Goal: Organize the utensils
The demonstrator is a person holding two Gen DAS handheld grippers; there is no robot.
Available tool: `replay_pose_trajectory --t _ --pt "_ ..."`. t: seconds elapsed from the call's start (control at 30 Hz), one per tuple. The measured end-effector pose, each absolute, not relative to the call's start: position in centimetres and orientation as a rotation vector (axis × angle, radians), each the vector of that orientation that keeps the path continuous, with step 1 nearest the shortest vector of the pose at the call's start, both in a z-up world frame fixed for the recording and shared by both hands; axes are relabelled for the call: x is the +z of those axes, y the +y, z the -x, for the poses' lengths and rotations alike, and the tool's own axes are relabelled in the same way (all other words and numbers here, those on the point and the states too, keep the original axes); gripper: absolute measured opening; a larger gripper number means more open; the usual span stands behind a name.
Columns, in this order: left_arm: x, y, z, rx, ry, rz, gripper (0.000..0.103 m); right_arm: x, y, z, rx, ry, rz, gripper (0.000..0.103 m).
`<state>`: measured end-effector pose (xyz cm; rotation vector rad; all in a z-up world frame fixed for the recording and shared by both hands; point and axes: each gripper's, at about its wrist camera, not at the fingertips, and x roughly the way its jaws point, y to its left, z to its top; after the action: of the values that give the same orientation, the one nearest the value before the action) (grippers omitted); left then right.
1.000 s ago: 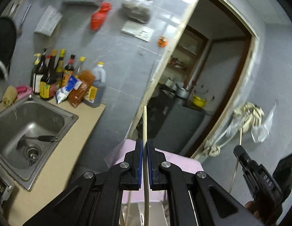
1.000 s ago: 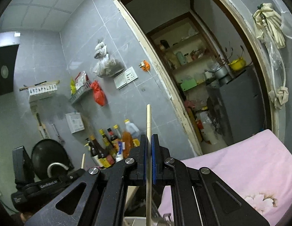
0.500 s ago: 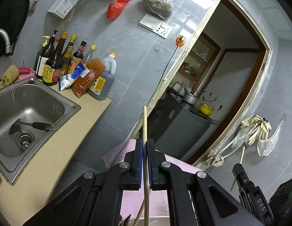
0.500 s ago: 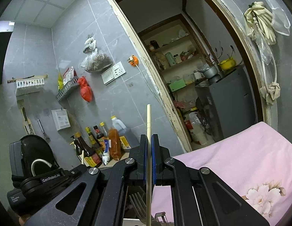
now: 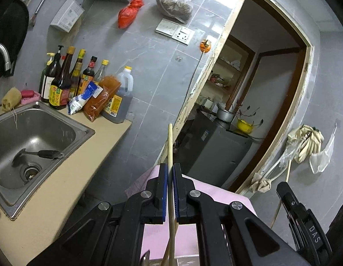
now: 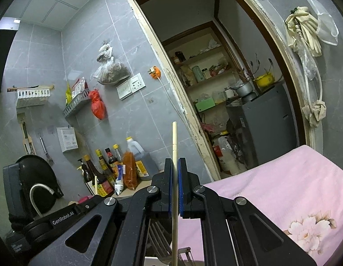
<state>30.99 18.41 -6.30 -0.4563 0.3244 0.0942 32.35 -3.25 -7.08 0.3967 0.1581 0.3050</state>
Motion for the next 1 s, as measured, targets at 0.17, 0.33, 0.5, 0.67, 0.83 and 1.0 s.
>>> replay_pose_trajectory --t 0.17,0.33,0.5,0.67,0.83,1.0 --pt "-6.5 17.9 -30.6 0.097 0.321 0.43 0.005 -7.4 -3.0 -32.2 0.301 0.174 -0.381 0.004" --pt "-6.6 17.7 -30.0 0.084 0.34 0.401 0.005 -7.5 -3.2 -31.8 0.304 0.2 -0.361 0.004" --pt "-6.5 17.7 -29.4 0.062 0.371 0.378 0.007 -7.6 -3.5 -31.1 0.31 0.235 -0.344 0.005" --pt "-6.5 17.5 -28.7 0.028 0.412 0.358 0.009 -7.4 -3.7 -30.2 0.318 0.266 -0.321 0.008" --pt "-6.1 17.5 -27.7 -0.011 0.42 0.366 0.037 -6.9 -4.1 -29.0 0.306 0.279 -0.315 0.025" --pt "-5.7 17.5 -26.6 -0.025 0.425 0.372 0.042 -6.0 -4.5 -27.8 0.3 0.292 -0.284 0.025"
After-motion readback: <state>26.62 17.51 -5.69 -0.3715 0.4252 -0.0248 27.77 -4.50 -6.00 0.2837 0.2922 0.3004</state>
